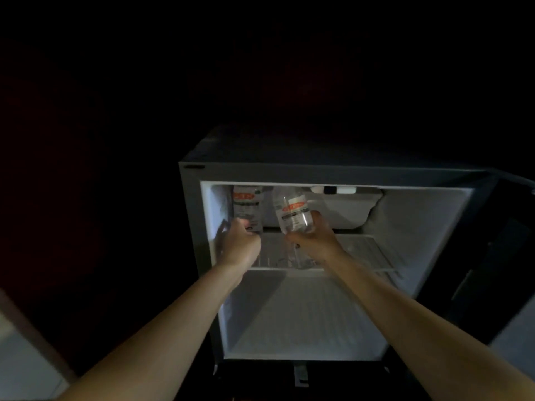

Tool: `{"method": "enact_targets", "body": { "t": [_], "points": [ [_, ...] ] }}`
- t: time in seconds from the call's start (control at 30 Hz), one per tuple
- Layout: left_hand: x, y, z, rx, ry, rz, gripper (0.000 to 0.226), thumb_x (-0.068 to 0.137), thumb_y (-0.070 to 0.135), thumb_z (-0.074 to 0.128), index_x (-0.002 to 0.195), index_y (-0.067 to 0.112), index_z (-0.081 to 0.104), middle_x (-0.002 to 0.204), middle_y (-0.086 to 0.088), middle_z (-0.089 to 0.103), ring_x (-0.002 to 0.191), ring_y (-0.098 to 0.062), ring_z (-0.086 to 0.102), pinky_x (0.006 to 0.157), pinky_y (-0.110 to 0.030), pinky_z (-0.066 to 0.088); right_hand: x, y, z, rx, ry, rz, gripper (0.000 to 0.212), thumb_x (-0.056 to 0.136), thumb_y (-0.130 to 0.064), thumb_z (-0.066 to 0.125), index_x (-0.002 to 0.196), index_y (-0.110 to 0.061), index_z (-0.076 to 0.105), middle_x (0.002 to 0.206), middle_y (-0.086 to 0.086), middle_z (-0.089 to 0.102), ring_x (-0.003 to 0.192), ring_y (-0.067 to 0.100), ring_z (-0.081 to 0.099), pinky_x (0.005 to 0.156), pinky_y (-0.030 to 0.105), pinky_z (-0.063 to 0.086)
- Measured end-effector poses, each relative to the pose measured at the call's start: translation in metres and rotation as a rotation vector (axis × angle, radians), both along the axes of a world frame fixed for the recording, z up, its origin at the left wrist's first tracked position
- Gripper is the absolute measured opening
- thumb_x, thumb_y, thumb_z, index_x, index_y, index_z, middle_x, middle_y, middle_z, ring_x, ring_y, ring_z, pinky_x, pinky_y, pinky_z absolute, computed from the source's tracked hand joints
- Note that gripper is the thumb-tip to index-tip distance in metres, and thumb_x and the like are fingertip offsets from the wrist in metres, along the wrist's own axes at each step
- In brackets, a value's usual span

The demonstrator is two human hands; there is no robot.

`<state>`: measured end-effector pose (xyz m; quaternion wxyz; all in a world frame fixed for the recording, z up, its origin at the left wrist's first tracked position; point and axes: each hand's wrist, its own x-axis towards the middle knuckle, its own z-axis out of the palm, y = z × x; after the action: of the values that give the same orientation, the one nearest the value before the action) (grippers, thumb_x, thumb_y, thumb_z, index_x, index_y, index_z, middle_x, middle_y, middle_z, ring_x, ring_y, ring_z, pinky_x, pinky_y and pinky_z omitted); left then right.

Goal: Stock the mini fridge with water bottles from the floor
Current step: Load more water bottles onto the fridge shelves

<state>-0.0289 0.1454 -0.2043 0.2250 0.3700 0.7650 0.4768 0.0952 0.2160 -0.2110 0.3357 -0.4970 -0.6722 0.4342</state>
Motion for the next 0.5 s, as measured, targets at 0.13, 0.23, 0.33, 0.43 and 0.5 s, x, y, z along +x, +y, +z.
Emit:
{"method": "enact_targets", "body": {
  "t": [0.13,0.23,0.33,0.43,0.5],
  "points": [
    [-0.006,0.005,-0.003,0.004,-0.024,-0.048,0.027,0.082,0.012,0.057,0.106,0.023,0.051,0.108,-0.003,0.06,0.1,-0.021,0.06,0.09,-0.041,0.053,-0.017,0.007,-0.004,0.025,0.08,0.017,0.052,0.075,-0.012,0.07,0.12,-0.016,0.043,0.092,-0.006,0.057,0.081,0.012,0.061,0.072,0.032,0.056],
    [-0.008,0.007,-0.006,0.005,-0.033,-0.085,0.028,0.085,0.01,0.055,0.109,0.021,0.048,0.106,-0.002,0.061,0.1,-0.02,0.06,0.089,-0.039,0.052,-0.027,0.01,-0.01,0.015,0.157,0.01,0.055,0.076,-0.013,0.07,0.122,-0.019,0.04,0.098,-0.004,0.058,0.091,0.018,0.062,0.075,0.034,0.056],
    [-0.009,0.009,-0.006,0.007,0.043,-0.105,0.024,0.088,0.01,0.052,0.11,0.019,0.047,0.103,-0.002,0.061,0.1,-0.019,0.059,0.091,-0.036,0.05,-0.037,0.013,-0.016,-0.015,0.248,0.02,0.057,0.079,-0.011,0.068,0.124,-0.018,0.035,0.095,-0.006,0.057,0.086,0.014,0.062,0.067,0.03,0.057],
    [-0.009,0.01,-0.005,-0.001,0.053,-0.111,0.027,0.087,0.006,0.05,0.113,0.016,0.047,0.104,-0.003,0.06,0.102,-0.019,0.057,0.096,-0.038,0.048,-0.047,0.016,-0.022,0.027,0.288,0.006,0.063,0.074,-0.007,0.072,0.126,-0.01,0.036,0.103,-0.002,0.057,0.102,0.018,0.06,0.084,0.035,0.055],
    [-0.009,0.009,-0.005,-0.01,0.03,-0.114,0.032,0.085,0.001,0.049,0.114,0.015,0.048,0.107,-0.003,0.06,0.104,-0.019,0.056,0.098,-0.039,0.047,-0.049,0.018,-0.025,0.037,0.27,0.034,0.063,0.07,-0.005,0.074,0.121,-0.007,0.037,0.108,0.001,0.055,0.104,0.02,0.059,0.084,0.036,0.056]
  ]
}}
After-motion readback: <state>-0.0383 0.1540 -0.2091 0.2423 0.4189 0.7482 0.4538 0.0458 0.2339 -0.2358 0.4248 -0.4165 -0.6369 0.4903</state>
